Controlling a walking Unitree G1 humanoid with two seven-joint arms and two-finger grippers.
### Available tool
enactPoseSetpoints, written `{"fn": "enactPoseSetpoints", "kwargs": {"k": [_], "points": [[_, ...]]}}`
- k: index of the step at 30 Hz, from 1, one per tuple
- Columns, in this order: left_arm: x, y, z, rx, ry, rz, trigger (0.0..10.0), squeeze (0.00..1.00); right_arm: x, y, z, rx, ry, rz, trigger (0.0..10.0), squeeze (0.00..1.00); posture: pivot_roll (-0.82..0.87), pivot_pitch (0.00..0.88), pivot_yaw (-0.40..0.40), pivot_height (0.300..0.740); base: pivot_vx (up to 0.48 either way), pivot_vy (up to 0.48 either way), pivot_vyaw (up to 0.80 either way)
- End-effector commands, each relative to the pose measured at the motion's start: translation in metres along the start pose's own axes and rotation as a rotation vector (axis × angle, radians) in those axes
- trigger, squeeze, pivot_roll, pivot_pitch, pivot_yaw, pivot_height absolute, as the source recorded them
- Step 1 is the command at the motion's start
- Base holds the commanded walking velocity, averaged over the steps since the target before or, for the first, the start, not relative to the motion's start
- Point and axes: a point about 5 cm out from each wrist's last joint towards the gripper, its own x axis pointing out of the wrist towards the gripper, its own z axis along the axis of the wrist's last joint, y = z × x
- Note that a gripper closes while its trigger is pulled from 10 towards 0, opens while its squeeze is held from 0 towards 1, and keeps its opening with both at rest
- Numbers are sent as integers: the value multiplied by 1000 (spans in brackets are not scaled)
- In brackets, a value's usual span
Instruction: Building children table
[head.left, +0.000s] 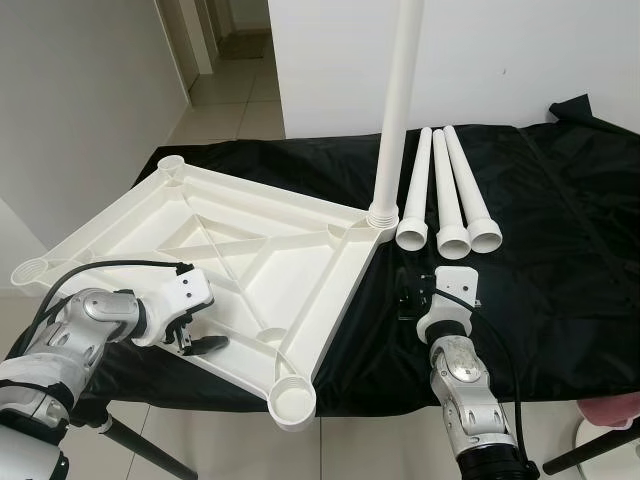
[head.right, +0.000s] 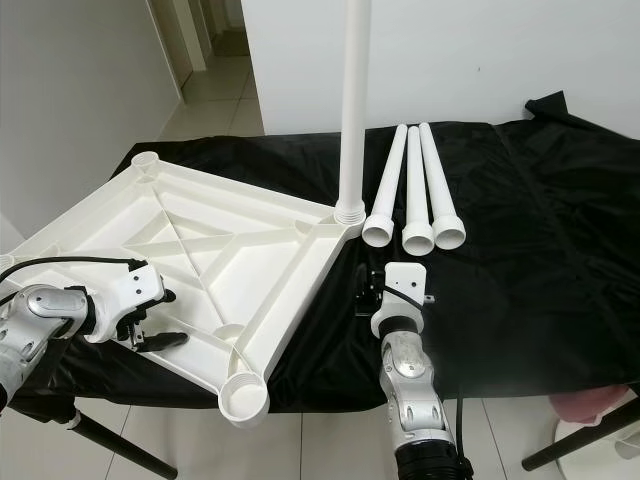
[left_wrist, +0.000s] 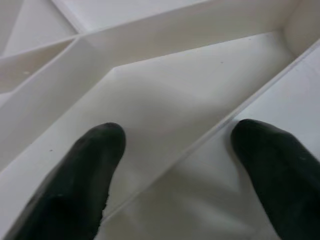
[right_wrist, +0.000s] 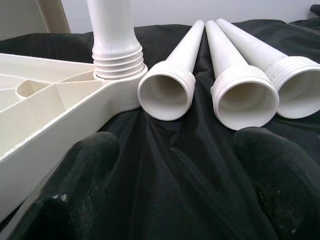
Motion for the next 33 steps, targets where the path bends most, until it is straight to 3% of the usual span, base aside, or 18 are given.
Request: {"fn": "enactPoseSetpoints", "kwargs": {"k": [1, 2, 4, 6, 7, 8, 9, 10, 11, 12, 16, 17, 19, 20, 23, 27, 31, 33], "points": [[7, -29, -21, -80, 54, -310, 3725, 0, -2, 2, -1, 6, 4, -4, 10000, 0, -36, 37, 114, 740, 0, 0, 0], [8, -29, -20, -92, 42, -320, 1882, 0, -2, 3, -1, 7, 5, -5, 10000, 0, -36, 37, 114, 740, 0, 0, 0], [8, -29, -20, -92, 42, -320, 1882, 0, -2, 3, -1, 7, 5, -5, 10000, 0, -36, 37, 114, 740, 0, 0, 0], [9, -30, -20, -98, 36, -329, 1216, 0, -2, 3, -1, 8, 5, -6, 10000, 0, -34, 39, 116, 740, 0, 0, 0], [9, -31, -21, -95, 40, -339, 1961, 0, -2, 2, -2, 7, 7, -8, 10000, 0, -35, 41, 120, 740, 0, 0, 0], [9, -31, -21, -95, 40, -339, 1961, 0, -2, 2, -2, 7, 7, -8, 10000, 0, -35, 41, 120, 740, 0, 0, 0], [10, -34, -23, -87, 54, -353, 3373, 0, -3, 2, -2, 7, 7, -9, 10000, 0, -34, 44, 120, 740, 0, 0, 0], [10, -34, -23, -87, 54, -353, 3373, 0, -3, 2, -2, 7, 7, -9, 10000, 0, -34, 44, 120, 740, 0, 0, 0], [10, -36, -25, -80, 66, -361, 4275, 0, -4, 2, -2, 7, 8, -10, 10000, 0, -35, 47, 120, 740, 0, 0, 0], [11, -38, -26, -77, 70, -366, 3294, 0, -4, 2, -3, 7, 9, -11, 10000, 0, -38, 50, 122, 740, 0, 0, 0], [12, -38, -26, -74, 69, -367, 3255, 0, -5, 2, -3, 6, 11, -13, 10000, 0, -39, 52, 122, 740, 0, 0, 0], [12, -38, -27, -73, 70, -358, 3804, 0, -6, 1, -3, 6, 12, -15, 10000, 0, -40, 52, 123, 740, 0, 0, 0], [13, -37, -27, -75, 70, -346, 3412, 0, -7, 1, -3, 6, 12, -16, 10000, 0, -43, 55, 125, 740, 0, 0, 0], [13, -36, -28, -81, 64, -335, 0, 0, -7, 0, -4, 5, 13, -18, 10000, 0, -44, 55, 125, 740, 0, 0, 0], [13, -36, -28, -84, 60, -327, 0, 0, -8, 0, -4, 5, 14, -20, 10000, 0, -44, 55, 125, 740, 0, 0, 0], [14, -25, -17, -101, -42, -196, 0, 0, -8, -1, -5, 6, 17, -26, 10000, 0, -47, 57, 125, 740, 0, 0, 0], [16, -22, -9, -97, -97, -142, 0, 0, -8, 0, -5, 8, 17, -27, 10000, 0, -47, 57, 125, 740, 0, 0, 0], [20, -23, 1, -83, -152, -124, 10000, 0, -8, 2, -5, 10, 17, -20, 10000, 0, -35, 56, 116, 740, 0, 0, 0]]}}
